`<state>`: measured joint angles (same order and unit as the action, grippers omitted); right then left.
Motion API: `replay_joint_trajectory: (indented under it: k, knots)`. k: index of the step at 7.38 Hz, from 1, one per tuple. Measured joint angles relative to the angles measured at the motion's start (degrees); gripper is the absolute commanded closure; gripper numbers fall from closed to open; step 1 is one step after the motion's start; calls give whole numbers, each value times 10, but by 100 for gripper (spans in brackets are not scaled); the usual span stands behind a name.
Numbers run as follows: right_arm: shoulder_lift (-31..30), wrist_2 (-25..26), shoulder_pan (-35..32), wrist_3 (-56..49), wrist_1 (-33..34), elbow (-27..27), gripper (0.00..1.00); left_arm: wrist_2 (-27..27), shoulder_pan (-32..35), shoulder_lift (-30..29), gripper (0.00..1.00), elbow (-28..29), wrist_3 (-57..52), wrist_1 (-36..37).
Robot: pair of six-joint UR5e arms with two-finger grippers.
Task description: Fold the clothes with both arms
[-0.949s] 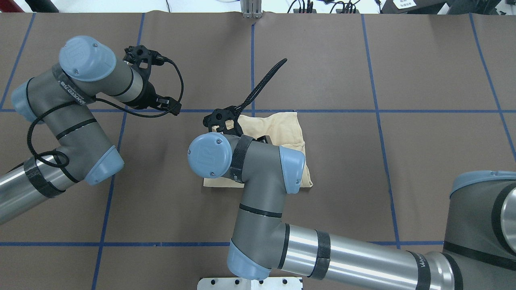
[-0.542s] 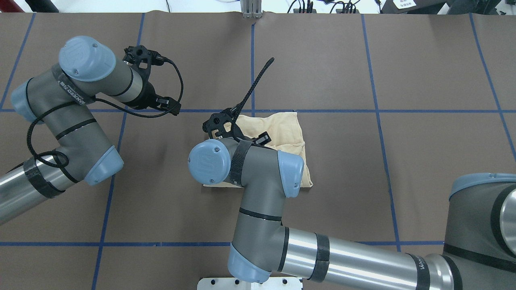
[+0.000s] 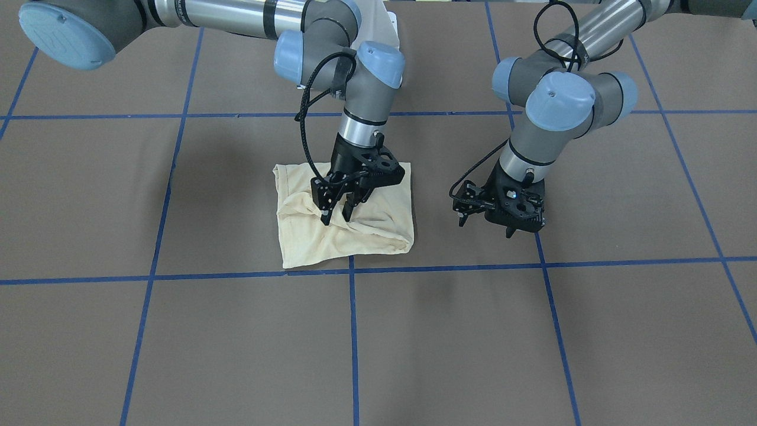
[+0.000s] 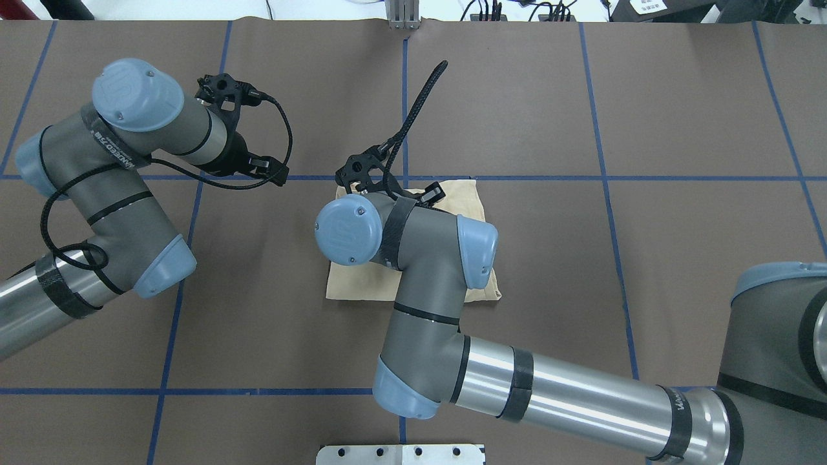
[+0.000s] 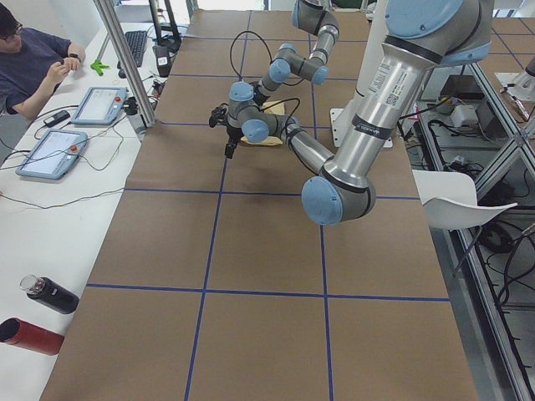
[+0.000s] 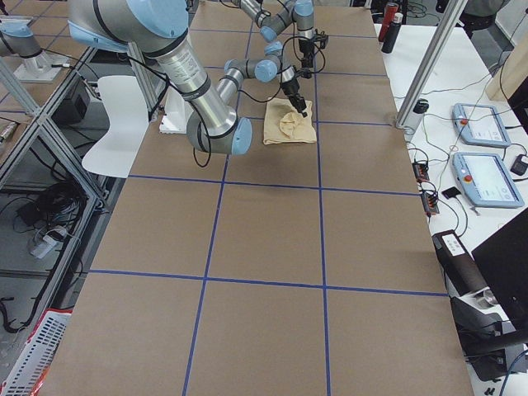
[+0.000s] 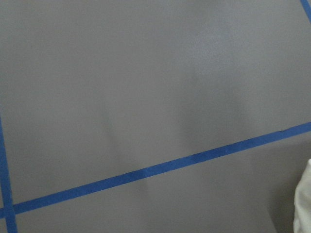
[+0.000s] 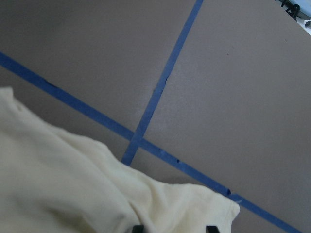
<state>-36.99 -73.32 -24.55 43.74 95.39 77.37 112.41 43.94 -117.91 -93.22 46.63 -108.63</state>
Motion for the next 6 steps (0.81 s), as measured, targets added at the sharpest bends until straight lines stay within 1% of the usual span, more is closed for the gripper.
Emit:
replay_joint_trajectory:
  k: [1,2,3,4,5,6]
  knots:
    - [2,-2,-18,-20,-42,-28,48,0,0,1,0,-1,0,0]
    - [9,-19,-37,-40,-70,-42,47,0,0,2,0,-2,0,0]
    - [18,-52,-53,-50,-79,-45,46,0,0,3,0,-3,0,0]
    - [23,-84,-62,-55,-81,-44,43,0,0,3,0,-2,0,0]
    - [20,-107,-67,-57,-75,-35,43,0,0,4,0,-2,0,0]
    - [5,-132,-68,-58,-49,-3,45,0,0,4,0,-2,0,0]
